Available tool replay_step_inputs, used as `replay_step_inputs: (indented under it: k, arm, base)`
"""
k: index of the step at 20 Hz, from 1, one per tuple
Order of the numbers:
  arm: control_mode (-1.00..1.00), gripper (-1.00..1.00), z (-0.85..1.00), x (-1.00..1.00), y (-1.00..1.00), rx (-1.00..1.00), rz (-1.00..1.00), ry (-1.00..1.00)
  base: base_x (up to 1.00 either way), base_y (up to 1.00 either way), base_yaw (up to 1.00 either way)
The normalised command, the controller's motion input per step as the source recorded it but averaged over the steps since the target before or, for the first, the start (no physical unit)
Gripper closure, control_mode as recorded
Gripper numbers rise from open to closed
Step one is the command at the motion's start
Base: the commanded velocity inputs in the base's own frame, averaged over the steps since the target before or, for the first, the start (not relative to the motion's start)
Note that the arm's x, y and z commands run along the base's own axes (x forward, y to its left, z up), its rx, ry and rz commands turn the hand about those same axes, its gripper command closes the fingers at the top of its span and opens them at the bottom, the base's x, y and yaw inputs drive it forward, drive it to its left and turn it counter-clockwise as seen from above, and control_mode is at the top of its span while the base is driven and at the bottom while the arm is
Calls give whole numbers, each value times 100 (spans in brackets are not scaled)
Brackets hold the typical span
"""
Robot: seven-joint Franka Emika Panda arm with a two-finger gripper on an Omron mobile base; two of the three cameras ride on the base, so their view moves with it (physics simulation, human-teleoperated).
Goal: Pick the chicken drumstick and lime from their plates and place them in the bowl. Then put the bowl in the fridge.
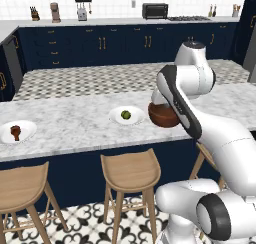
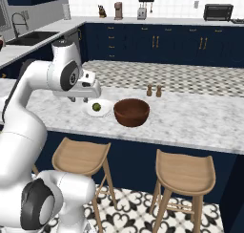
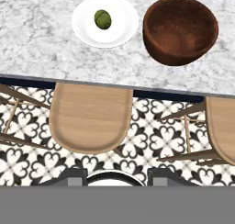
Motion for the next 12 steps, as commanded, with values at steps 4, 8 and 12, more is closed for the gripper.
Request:
replay_step_inputs:
  k: [4, 8, 12]
  arm:
    - [-100, -100, -23, -17, 5, 0, 0, -1]
    - [-100, -100, -43, -2, 48, -6, 10, -2]
    - [-100, -100, -32, 65, 40, -4, 12, -1]
  base:
    - [0, 0, 0]
    - [0, 0, 0]
    - [0, 0, 0]
